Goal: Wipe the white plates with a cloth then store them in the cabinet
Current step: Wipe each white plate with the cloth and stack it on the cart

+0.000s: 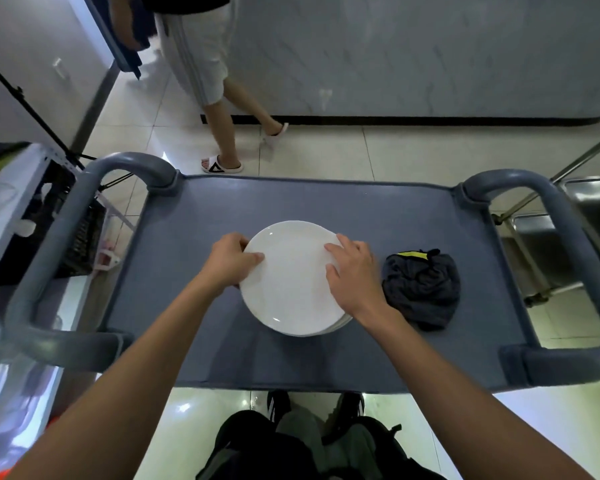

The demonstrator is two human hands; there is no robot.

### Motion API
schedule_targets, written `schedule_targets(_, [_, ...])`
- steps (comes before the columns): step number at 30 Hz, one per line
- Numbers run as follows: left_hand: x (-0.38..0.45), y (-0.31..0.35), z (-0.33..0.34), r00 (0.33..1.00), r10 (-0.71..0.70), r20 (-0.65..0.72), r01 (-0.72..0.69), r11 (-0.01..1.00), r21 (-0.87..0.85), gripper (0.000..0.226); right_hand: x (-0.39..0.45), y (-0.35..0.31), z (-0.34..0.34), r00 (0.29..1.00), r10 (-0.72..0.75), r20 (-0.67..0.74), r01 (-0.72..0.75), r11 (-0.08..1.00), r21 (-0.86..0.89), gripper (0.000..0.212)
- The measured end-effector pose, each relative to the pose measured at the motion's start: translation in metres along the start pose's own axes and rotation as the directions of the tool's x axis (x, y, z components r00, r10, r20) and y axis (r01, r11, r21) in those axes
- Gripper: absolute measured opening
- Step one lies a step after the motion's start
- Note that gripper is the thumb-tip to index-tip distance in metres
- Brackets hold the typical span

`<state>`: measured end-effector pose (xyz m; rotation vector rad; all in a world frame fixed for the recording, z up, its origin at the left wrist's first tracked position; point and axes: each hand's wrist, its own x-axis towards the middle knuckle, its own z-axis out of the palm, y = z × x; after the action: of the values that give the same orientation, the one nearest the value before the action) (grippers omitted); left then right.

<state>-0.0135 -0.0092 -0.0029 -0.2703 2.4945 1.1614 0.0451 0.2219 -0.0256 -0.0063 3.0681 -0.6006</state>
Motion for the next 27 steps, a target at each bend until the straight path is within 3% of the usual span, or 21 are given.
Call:
schedule_targets(7, [0.002,0.01,-0.009,0.988,0.008,0.152,0.01,0.993,-0.118,0.005,-0.004,0.005,-0.002,1.0,0.018,0.022,-0.019,0.998,0.055,0.042])
schedule_targets(12, [0.003,0.011,-0.008,0.974,0.013,0.227,0.051,0.961,-0.271,0.024,-0.013,0.022,-0.013,0.997,0.067,-0.05,-0.057,0.982,0.179,0.038])
schedule_targets(18, [0.006,0.02,0.007,0.98,0.005,0.201,0.093,0.876,-0.474,0.027,-0.023,0.077,-0.027,0.953,0.292,-0.084,-0.248,0.907,0.339,0.037])
schedule_targets(21, [0.006,0.034,0.019,0.982,-0.005,0.188,0.105,0.847,-0.522,0.03,-0.025,0.112,-0.031,0.933,0.359,-0.035,-0.345,0.916,0.203,0.044])
schedule_targets(24, [0.005,0.05,0.034,0.985,-0.018,0.172,0.113,0.823,-0.557,0.034,-0.027,0.141,-0.029,0.906,0.408,0.112,-0.403,0.913,-0.069,0.07])
schedule_targets(27, [0.002,0.063,0.05,0.989,-0.043,0.139,0.117,0.801,-0.587,0.034,-0.025,0.163,-0.023,0.882,0.406,0.239,-0.367,0.91,-0.191,0.094])
